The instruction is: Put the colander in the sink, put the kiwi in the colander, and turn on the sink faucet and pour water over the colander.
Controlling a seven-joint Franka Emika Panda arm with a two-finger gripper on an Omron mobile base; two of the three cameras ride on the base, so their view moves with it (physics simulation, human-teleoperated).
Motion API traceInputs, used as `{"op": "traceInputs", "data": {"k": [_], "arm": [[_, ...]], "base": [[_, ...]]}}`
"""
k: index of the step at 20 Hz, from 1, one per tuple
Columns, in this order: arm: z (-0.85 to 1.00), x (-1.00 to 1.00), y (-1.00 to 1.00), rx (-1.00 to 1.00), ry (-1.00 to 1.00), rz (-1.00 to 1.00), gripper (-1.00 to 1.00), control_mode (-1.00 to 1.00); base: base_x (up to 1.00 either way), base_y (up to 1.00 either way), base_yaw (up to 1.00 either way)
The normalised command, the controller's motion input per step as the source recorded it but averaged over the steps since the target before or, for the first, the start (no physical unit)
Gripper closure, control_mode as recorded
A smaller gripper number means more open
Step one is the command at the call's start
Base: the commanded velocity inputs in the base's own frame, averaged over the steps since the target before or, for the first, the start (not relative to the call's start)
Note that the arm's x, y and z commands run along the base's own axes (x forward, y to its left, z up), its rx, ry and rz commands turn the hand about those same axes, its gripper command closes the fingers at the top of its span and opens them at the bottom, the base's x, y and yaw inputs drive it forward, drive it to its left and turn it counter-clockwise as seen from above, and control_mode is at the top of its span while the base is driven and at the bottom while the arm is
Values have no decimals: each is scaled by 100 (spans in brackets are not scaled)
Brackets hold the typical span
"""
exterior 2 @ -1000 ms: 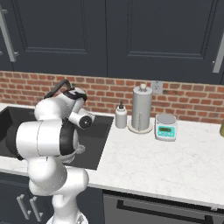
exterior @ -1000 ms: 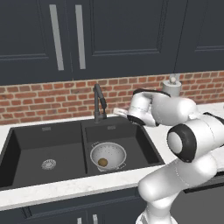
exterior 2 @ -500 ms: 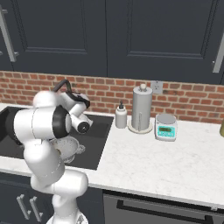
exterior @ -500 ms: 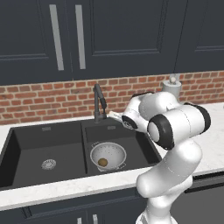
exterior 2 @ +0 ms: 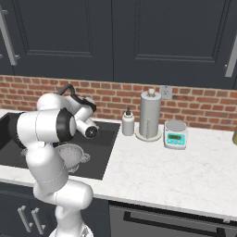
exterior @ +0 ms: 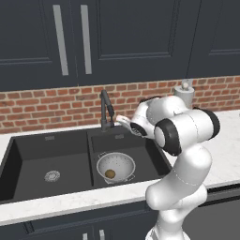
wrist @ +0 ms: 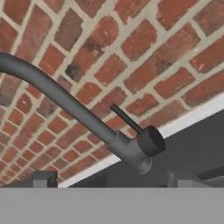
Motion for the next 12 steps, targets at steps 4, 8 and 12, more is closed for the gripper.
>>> {"op": "traceInputs", "data": {"k": [4,8,12], "arm": [[28,8,-7,6,9,7,-100,-100],[13,11,-2,2,14,8,-100,-100],[1,14,0,0,16,8,-100,-100]], "base": [[0,0,0],[0,0,0],[0,0,0]]}}
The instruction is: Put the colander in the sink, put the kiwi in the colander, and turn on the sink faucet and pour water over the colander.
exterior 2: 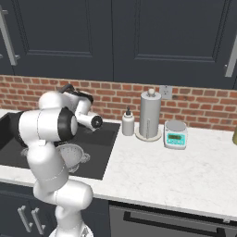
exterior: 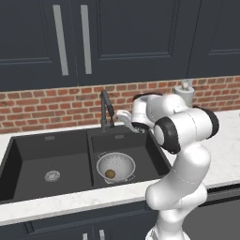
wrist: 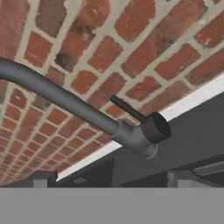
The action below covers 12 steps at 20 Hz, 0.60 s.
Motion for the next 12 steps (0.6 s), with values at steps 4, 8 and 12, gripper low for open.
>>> {"op": "traceInputs", "data": {"k": [4,8,12], "arm": [[0,14,0,0,10,7,-100,-100],[-10,12,0,0,3,7,-100,-100],[-23,19,0,0,0,2,-100,-100]], "base": [[0,0,0],[0,0,0],[0,0,0]]}}
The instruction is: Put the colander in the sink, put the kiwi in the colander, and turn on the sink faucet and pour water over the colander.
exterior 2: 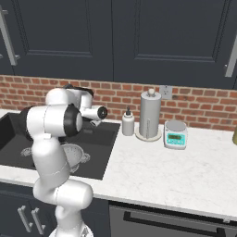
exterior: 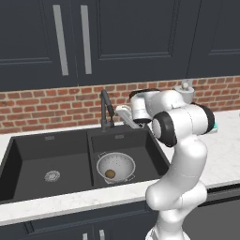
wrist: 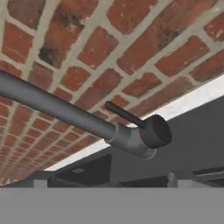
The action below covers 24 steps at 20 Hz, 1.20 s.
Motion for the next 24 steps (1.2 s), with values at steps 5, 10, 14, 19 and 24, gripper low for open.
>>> {"op": "traceInputs", "data": {"k": [5,10,14,19,24], "arm": [[-46,10,0,-1,-8,0,-100,-100],[-44,15,4,0,-8,0,-100,-100],[-17,26,0,0,-3,0,-100,-100],[0,35,0,0,0,0,-100,-100],[0,22,2,0,0,0,-100,-100]], "base": [[0,0,0],[0,0,0],[0,0,0],[0,0,0],[0,0,0]]}}
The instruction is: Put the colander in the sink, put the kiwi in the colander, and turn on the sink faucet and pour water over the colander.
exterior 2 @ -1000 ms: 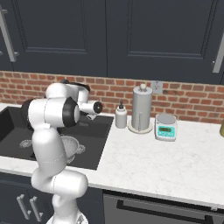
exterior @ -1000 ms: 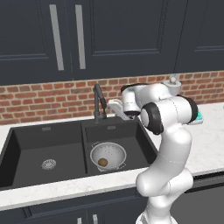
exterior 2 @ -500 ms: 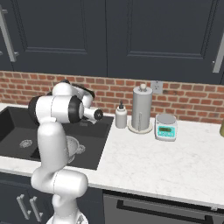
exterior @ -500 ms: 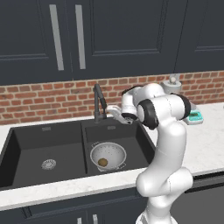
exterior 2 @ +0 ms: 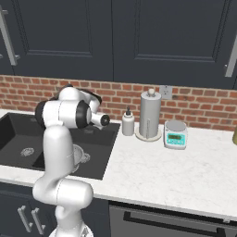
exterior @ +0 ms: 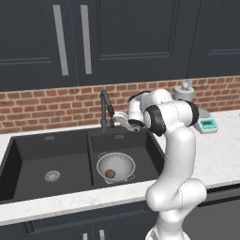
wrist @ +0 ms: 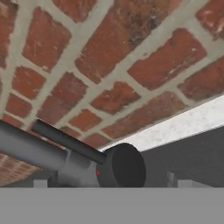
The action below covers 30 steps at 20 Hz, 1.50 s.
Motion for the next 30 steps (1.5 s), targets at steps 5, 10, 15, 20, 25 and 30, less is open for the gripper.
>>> {"op": "traceInputs", "data": {"k": [5,10,15,20,25,30], "arm": [[0,10,14,0,0,0,-100,-100],[0,3,19,0,0,0,-100,-100],[0,21,8,0,0,0,-100,-100],[0,31,0,0,0,0,-100,-100],[-1,28,0,0,0,0,-100,-100],[-9,27,0,0,2,0,-100,-100]], "base": [[0,0,0],[0,0,0],[0,0,0],[0,0,0],[0,0,0],[0,0,0]]}}
